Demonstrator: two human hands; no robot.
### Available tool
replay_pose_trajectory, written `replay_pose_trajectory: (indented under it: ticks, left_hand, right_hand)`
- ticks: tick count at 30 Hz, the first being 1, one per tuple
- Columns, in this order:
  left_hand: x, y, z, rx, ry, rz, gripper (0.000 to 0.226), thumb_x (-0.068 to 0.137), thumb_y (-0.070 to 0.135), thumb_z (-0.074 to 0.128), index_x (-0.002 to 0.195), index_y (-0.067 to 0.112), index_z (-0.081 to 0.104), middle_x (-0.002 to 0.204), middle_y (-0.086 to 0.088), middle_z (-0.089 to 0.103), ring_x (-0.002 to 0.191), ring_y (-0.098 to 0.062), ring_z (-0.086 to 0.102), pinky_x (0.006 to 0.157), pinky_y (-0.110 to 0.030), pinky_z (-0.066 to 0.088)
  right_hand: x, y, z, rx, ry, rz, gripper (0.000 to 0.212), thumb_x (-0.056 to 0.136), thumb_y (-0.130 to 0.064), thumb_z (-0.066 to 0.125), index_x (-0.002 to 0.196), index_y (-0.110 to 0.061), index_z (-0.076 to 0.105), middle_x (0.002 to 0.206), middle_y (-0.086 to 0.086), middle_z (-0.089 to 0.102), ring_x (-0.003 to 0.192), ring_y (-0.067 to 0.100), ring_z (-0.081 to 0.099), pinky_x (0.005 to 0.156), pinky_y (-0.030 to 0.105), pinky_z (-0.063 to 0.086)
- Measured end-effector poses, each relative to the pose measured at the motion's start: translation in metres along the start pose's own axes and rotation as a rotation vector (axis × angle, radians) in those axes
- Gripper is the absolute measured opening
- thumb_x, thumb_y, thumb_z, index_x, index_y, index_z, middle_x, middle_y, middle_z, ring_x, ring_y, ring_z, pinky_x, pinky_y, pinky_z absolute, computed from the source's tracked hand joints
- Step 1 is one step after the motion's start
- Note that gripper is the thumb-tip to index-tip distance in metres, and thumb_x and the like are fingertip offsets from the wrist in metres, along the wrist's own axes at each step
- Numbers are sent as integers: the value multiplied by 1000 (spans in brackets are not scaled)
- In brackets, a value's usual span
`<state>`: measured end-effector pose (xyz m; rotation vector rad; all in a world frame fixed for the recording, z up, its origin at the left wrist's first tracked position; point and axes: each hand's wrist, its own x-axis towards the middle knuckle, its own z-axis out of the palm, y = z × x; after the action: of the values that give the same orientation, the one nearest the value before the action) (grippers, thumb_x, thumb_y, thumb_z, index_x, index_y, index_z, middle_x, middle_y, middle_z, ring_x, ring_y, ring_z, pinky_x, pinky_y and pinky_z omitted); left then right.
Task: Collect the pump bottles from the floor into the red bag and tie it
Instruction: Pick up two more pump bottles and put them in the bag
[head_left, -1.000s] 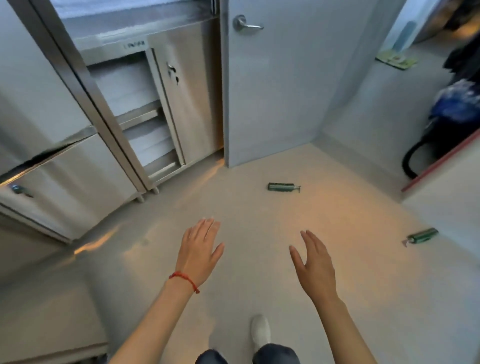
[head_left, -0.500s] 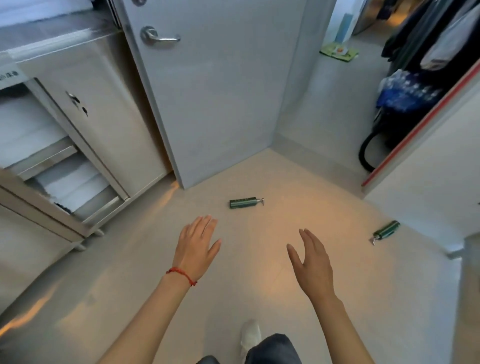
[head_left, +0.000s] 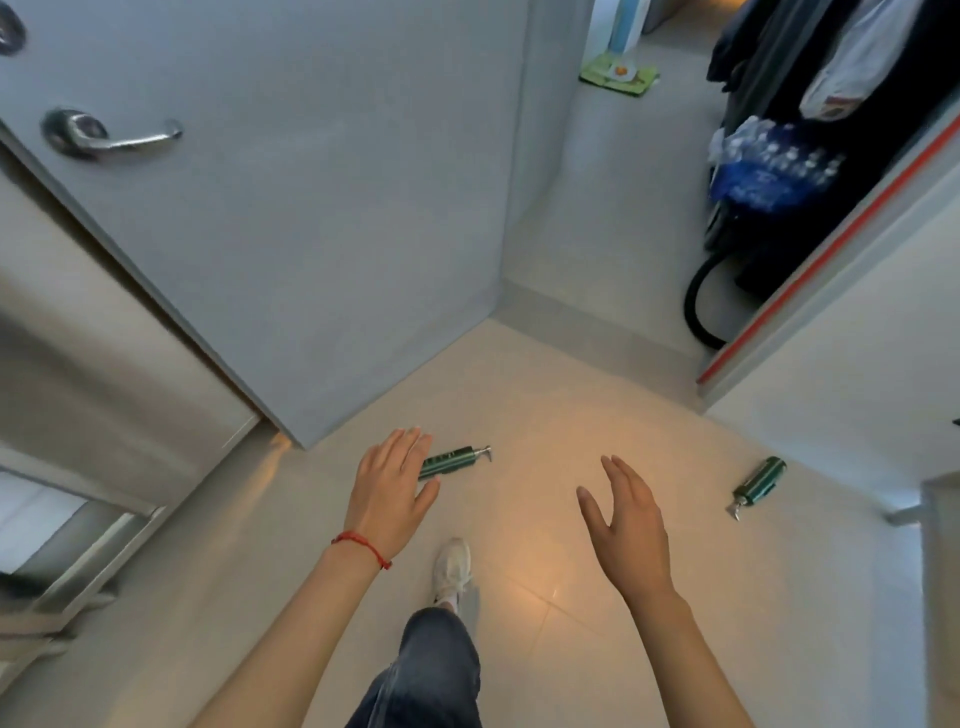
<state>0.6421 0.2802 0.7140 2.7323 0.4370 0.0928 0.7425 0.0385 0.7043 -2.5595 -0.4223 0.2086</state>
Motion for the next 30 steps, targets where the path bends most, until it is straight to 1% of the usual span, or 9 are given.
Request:
replay_pose_trajectory:
  ticks: [3,6,10,12,15,19,25,27,30]
  left_hand:
    - [70,-17,10,-3,-51,29,48,86,30,48,122,0,51,127,-21,55,119,-38,49,98,-51,39]
    - [130,-31,23,14,-77,65,47,84,22,58,125,1,47,130,-21,52,122,-37,46,100,-50,36]
    - [192,-38,48,24,-159,95,47,85,23,57,126,1,47,131,-21,52,123,-36,45,101,-50,36]
    - [217,-39,66,7,-193,71,47,85,23,57,126,1,47,130,-21,52,123,-37,45,102,-50,36]
    - [251,-45,104,-9,-219,51,46,84,26,52,121,-2,51,125,-23,56,117,-40,51,97,-51,40]
    - [287,-66,180,-30,-279,-8,55,84,36,35,120,-2,52,123,-24,57,116,-40,51,96,-52,41]
    - [332,-122,316,2,-336,-52,64,83,43,28,126,0,46,132,-23,50,124,-39,43,103,-48,35]
    - [344,-144,364,12,-364,-60,59,86,41,34,128,1,44,134,-23,48,127,-38,41,105,-46,32]
    - [353,-181,439,9,-413,-86,50,90,28,48,132,2,40,139,-21,43,130,-36,36,107,-44,28]
  right_hand:
    - [58,-3,11,17,-10,59,52,91,-38,47,136,-15,37,145,6,39,134,20,34,108,33,27]
    - [107,-5,21,11,-42,96,51,91,-37,47,136,-14,37,145,7,39,134,21,34,109,33,26]
    - [157,8,35,17,-78,159,52,91,-36,48,137,-13,37,145,8,39,134,22,34,109,35,27]
    - [178,21,46,28,-82,196,52,91,-37,47,136,-14,38,145,8,39,133,23,35,107,36,30]
    - [211,47,74,29,-118,225,52,90,-38,48,136,-14,39,144,7,41,132,23,37,106,37,32]
    - [248,93,133,66,-201,255,51,90,-36,49,135,-15,40,144,7,41,132,23,37,105,36,32]
    - [285,171,235,41,-274,256,52,89,-39,46,135,-16,41,144,6,42,131,23,39,103,36,34]
    - [294,194,273,34,-288,256,54,87,-44,41,135,-17,41,143,6,43,131,24,40,102,38,36]
    - [304,229,335,14,-346,240,58,86,-48,36,136,-19,39,144,5,41,131,25,39,104,38,33]
